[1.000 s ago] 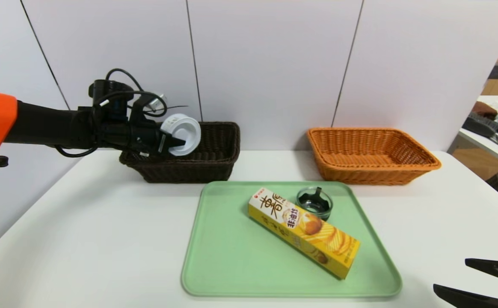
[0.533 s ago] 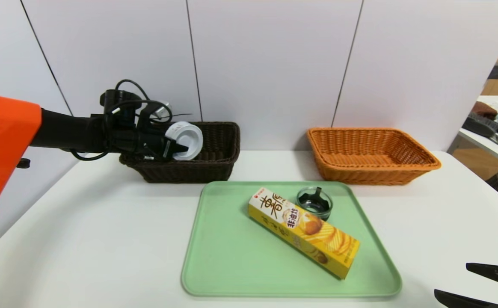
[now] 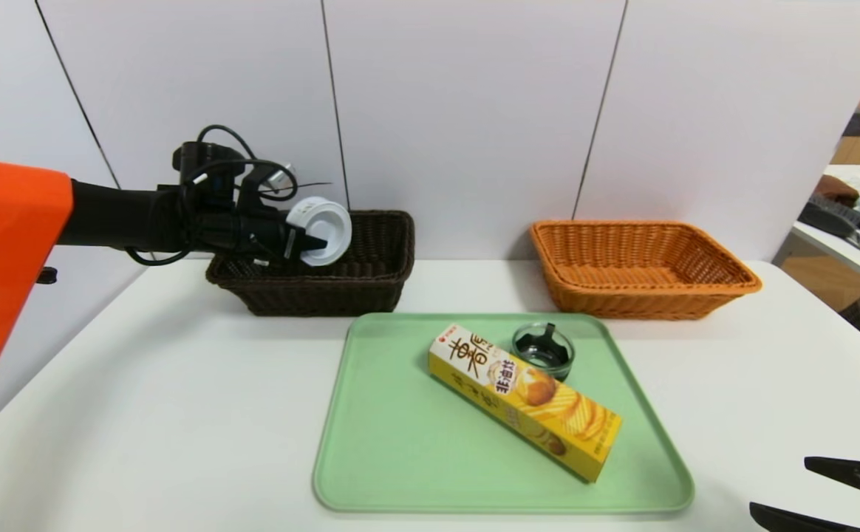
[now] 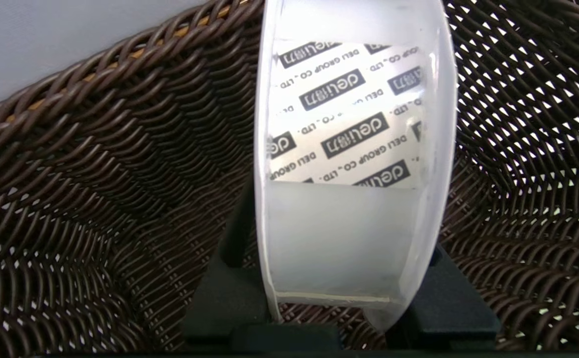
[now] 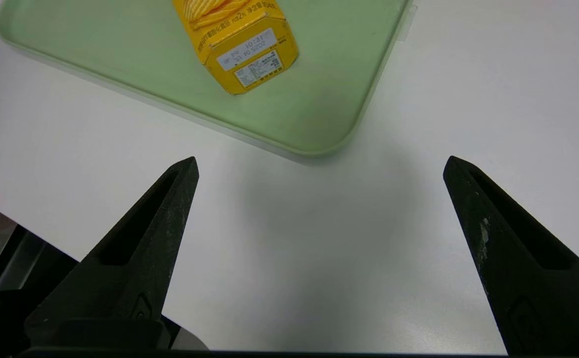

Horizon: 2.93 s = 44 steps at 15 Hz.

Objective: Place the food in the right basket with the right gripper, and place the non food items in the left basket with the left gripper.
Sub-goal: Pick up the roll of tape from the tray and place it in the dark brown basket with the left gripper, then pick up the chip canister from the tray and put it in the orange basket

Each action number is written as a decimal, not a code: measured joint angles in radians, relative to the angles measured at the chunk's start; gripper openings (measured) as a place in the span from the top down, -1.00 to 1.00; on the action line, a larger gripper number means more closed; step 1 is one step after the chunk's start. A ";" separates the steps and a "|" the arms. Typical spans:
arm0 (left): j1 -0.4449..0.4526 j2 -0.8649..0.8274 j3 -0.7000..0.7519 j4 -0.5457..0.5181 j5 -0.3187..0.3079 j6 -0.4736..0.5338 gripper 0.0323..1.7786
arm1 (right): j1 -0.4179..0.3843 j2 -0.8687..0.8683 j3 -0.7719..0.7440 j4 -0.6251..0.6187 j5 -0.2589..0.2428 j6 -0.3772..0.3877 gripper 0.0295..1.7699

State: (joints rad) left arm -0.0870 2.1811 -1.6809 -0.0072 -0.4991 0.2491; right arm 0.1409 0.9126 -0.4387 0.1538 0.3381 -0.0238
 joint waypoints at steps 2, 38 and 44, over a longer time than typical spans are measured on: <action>0.000 0.010 -0.006 0.000 0.000 0.001 0.37 | 0.000 0.000 0.002 0.000 0.000 0.000 -0.92; -0.277 -0.617 0.473 0.220 -0.053 -0.035 -0.89 | 0.000 -0.045 0.026 -0.001 0.003 0.003 -0.92; -0.362 -0.666 0.670 0.068 -0.040 -0.036 -0.90 | 0.007 -0.014 -0.002 -0.018 0.013 -0.001 -0.92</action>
State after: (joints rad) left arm -0.4494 1.5149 -1.0113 0.0604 -0.5396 0.2134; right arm 0.1477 0.8981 -0.4406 0.1362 0.3511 -0.0249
